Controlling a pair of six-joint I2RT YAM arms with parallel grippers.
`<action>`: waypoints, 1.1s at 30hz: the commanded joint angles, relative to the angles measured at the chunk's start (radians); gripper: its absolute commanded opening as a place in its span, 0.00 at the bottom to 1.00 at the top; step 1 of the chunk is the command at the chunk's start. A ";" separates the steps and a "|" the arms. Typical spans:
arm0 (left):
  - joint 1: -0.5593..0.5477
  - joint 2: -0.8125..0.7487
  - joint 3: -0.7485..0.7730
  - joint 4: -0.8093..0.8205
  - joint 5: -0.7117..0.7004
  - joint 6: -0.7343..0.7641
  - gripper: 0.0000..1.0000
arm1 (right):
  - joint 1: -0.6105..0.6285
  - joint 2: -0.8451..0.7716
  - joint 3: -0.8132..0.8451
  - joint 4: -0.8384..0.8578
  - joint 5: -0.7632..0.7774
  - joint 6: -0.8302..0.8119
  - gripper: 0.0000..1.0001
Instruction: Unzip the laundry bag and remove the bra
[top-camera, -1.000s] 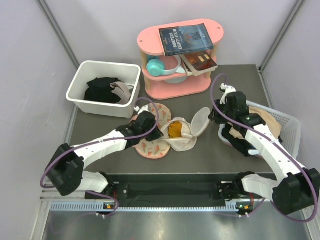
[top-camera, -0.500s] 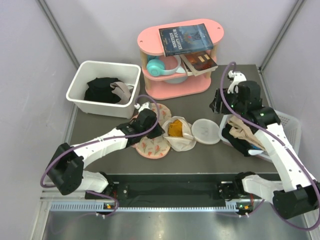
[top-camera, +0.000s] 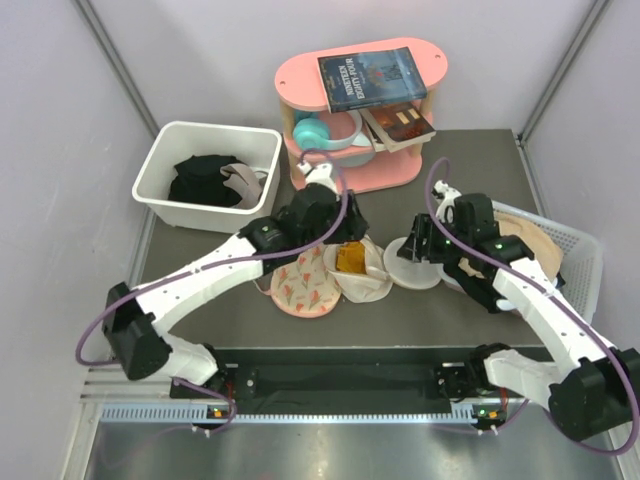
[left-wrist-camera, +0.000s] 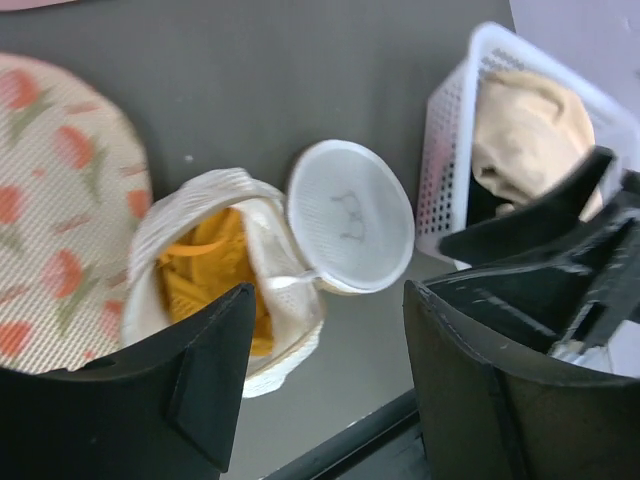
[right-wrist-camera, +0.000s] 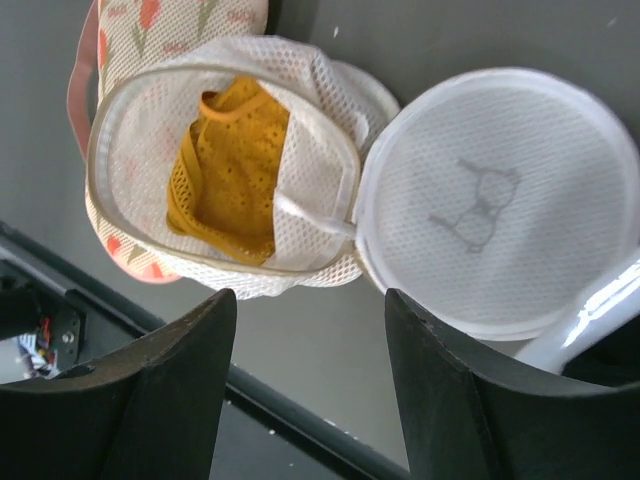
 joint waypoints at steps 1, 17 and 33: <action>-0.028 0.156 0.099 -0.069 0.045 0.111 0.66 | 0.042 -0.017 -0.044 0.104 -0.033 0.056 0.61; -0.025 0.333 0.125 -0.194 0.001 0.171 0.73 | 0.095 -0.043 -0.144 0.148 -0.020 0.107 0.60; -0.025 0.411 0.102 -0.185 0.016 0.150 0.48 | 0.128 -0.017 -0.219 0.202 0.018 0.116 0.60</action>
